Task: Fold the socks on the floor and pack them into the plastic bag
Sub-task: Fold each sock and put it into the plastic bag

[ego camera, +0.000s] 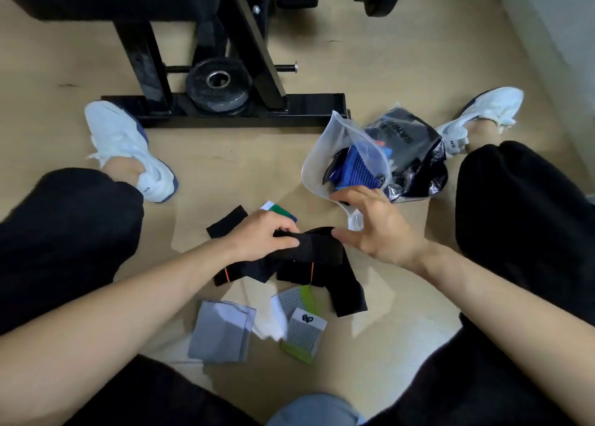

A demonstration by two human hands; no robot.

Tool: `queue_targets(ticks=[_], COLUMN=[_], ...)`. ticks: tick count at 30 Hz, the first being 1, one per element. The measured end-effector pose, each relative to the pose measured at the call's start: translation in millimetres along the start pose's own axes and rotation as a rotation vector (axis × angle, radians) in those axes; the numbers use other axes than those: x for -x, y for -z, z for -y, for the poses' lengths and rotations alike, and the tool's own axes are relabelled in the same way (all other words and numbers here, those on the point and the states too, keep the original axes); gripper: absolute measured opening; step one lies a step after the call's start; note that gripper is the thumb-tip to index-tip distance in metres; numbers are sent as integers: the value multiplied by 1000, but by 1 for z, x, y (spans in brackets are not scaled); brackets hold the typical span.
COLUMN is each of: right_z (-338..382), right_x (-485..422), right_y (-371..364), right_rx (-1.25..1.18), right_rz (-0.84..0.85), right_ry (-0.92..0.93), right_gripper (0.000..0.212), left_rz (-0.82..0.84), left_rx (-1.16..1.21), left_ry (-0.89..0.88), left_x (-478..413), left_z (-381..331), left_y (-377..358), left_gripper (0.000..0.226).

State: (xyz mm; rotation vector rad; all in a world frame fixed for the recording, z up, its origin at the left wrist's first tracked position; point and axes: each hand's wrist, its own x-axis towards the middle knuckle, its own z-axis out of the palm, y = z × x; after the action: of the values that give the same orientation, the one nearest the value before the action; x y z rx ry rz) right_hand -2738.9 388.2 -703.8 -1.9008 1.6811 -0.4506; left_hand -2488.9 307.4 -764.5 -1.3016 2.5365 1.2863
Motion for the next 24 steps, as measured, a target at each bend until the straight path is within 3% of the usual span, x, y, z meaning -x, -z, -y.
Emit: queue_targets(ticks=[3,6,9,12,17,24], right_z=[8,11,10,5,-3,-23], right_x=[10,15,15,15,15,10], right_y=[-6,-6,-3,-2,2,7], right_rx=[-139,-315,-398,-396,-440,-439], right_rz=[207,192,172,260,373,368], right_ry=[73,26,-44,-112,-142,-253], right_gripper=[43,23,9,26,15,14], left_rz=[-6,-86,-159,-245,-320,-367], left_rx=[126,217,203,245,311,200], left_ry=[-38,-19,45,124,214,349], left_x=[22,37,43,45,35,35], left_z=[-30,-44,-37,-29,-27,5], left_y=[20,33,39,42,65,89], left_gripper=[16,5,15,13,12,15])
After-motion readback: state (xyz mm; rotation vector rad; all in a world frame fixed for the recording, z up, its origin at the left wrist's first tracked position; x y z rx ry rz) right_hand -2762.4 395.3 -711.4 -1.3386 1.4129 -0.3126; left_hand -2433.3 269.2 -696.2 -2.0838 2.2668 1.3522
